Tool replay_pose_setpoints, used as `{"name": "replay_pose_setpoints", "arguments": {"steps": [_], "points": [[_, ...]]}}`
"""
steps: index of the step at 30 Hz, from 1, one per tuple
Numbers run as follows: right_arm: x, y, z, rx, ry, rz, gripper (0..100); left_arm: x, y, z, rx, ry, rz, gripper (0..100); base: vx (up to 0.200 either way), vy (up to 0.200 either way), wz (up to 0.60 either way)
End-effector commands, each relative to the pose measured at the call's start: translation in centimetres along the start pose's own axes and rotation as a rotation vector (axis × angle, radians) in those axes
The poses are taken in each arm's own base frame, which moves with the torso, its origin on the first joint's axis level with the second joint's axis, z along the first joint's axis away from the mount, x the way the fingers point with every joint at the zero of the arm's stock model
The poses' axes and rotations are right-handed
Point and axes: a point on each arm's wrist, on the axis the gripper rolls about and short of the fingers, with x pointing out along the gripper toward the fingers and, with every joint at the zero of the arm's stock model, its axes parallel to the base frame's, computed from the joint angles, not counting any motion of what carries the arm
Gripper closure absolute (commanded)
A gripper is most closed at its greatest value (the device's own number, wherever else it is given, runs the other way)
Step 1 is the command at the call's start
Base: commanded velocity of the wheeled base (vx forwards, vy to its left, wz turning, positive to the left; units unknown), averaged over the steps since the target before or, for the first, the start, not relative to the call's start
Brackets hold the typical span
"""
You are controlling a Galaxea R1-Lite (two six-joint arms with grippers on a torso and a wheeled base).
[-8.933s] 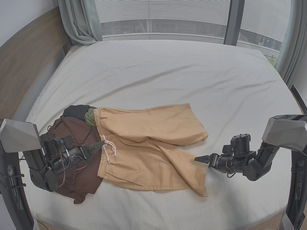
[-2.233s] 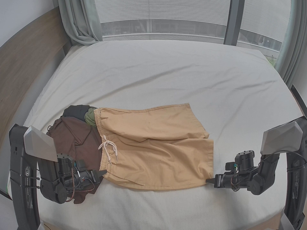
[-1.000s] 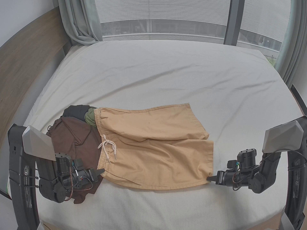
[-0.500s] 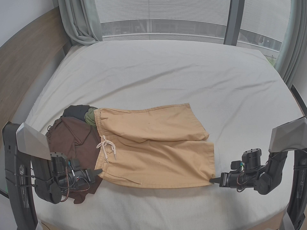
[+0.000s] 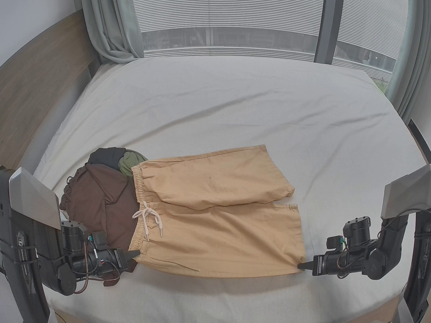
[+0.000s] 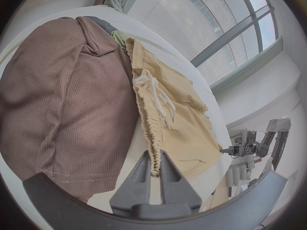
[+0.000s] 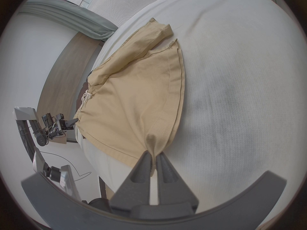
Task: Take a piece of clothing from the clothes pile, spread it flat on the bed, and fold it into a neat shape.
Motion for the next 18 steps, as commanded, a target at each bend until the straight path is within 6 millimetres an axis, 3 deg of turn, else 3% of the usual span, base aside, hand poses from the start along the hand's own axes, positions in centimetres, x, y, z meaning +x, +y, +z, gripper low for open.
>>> {"name": "replay_pose_setpoints", "arguments": {"steps": [1,11,18], "points": [[-0.4,0.0,-0.6,-0.005,0.018,-0.006,100,-1.1,-0.6,-0.3,0.01,0.008,0.001,100,0.0,0.0,0.0],[-1.1,0.1,-1.8,-0.032,0.06,-0.016,100,-2.6,-1.0,-2.2,0.052,0.098,0.013,100,0.0,0.0,0.0],[-1.9,0.3,-2.2,-0.034,0.068,-0.02,100,-2.7,-0.8,-2.4,0.078,0.117,0.008,100,0.0,0.0,0.0]]}}
